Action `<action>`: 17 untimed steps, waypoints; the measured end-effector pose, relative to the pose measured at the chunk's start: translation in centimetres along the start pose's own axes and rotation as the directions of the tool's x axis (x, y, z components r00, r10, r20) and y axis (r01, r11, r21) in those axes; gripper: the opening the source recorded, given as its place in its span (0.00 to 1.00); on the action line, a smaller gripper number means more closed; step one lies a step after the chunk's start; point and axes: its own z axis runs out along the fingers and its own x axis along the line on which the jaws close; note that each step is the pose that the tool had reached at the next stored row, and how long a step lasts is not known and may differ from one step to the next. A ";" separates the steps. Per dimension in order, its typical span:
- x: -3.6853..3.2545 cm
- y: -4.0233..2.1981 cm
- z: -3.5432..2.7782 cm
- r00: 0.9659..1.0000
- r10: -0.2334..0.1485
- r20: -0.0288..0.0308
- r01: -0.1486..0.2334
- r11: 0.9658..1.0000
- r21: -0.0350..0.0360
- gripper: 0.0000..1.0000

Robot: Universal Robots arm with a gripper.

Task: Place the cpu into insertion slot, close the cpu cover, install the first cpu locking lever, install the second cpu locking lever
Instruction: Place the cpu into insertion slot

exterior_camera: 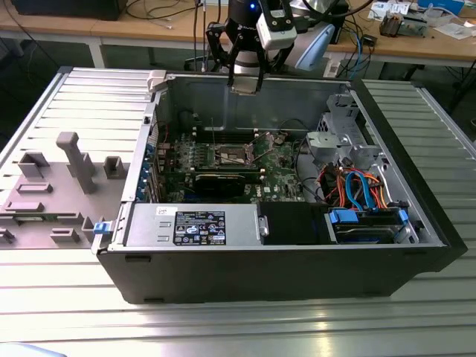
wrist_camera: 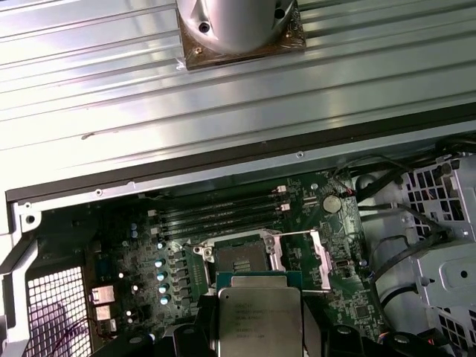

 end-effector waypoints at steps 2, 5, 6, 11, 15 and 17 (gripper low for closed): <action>0.00 0.00 0.00 1.000 0.004 0.000 -0.004 1.000 0.000 0.55; 0.00 0.00 0.00 1.000 0.014 0.001 -0.014 1.000 0.000 0.55; 0.00 0.00 0.00 1.000 0.020 0.002 -0.020 1.000 0.000 0.55; 0.00 0.00 0.00 1.000 0.031 0.003 -0.031 1.000 -0.001 0.55; 0.00 0.00 0.00 0.999 0.039 0.003 -0.039 0.999 -0.001 0.55; 0.00 0.00 0.00 0.999 0.043 0.004 -0.043 0.999 -0.001 0.55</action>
